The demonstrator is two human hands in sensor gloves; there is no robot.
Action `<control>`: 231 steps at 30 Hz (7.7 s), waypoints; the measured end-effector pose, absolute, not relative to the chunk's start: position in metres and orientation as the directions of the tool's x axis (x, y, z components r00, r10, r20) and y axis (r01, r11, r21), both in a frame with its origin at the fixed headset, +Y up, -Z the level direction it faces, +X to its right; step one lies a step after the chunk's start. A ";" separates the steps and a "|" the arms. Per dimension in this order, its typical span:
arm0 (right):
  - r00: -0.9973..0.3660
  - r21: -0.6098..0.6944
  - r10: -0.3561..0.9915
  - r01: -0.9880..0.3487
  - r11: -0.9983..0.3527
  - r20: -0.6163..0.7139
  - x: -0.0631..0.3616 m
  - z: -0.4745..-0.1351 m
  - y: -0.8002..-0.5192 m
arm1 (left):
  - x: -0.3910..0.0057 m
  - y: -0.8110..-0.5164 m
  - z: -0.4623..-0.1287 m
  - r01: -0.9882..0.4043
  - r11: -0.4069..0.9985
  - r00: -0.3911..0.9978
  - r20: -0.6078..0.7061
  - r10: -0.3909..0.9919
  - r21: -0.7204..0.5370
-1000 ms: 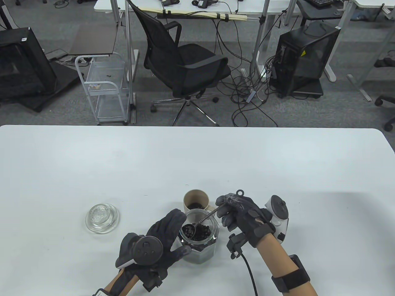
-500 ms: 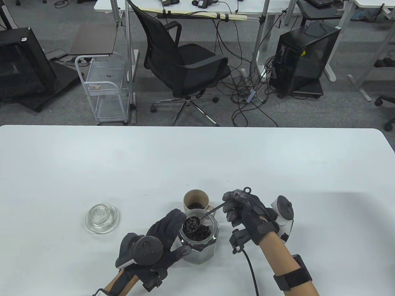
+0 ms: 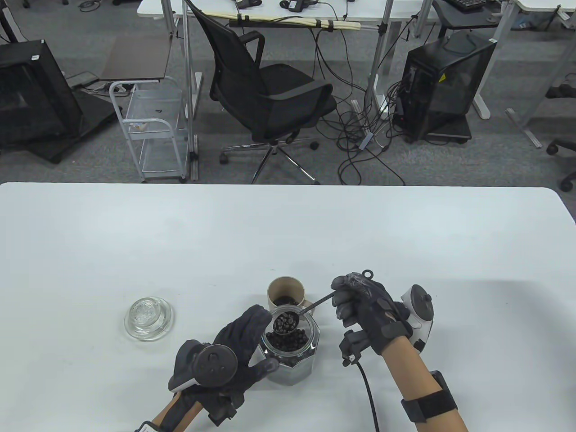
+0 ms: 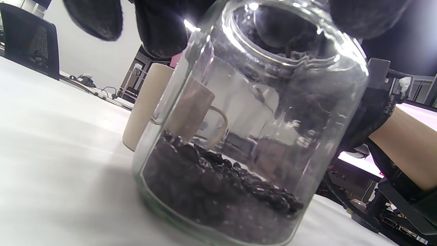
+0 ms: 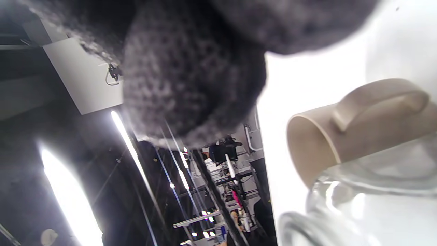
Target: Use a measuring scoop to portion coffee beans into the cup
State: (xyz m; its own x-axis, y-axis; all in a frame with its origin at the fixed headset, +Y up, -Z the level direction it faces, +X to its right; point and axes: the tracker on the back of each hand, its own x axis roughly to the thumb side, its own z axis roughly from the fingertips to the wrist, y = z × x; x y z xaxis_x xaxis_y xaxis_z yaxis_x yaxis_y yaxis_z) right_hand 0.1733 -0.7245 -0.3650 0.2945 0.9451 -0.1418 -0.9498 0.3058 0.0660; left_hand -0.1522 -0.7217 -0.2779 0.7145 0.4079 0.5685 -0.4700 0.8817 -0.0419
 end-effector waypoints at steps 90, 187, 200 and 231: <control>-0.458 0.199 0.580 -0.644 -0.739 0.674 0.089 -0.311 -0.662 | -0.152 -0.722 -0.277 -0.465 0.885 0.715 0.573 0.400 -0.039; 0.384 -0.046 0.922 -0.923 0.382 -0.053 0.190 -0.377 -0.754 | -0.152 -0.721 -0.277 -0.457 0.889 0.720 0.573 0.391 -0.034; -0.306 0.076 0.753 -0.902 -0.426 0.582 0.151 -0.363 -0.695 | -0.152 -0.721 -0.276 -0.455 0.890 0.721 0.573 0.389 -0.031; -0.101 -0.055 0.724 -0.995 -0.087 0.682 0.156 -0.335 -0.665 | -0.151 -0.722 -0.277 -0.453 0.891 0.723 0.574 0.385 -0.027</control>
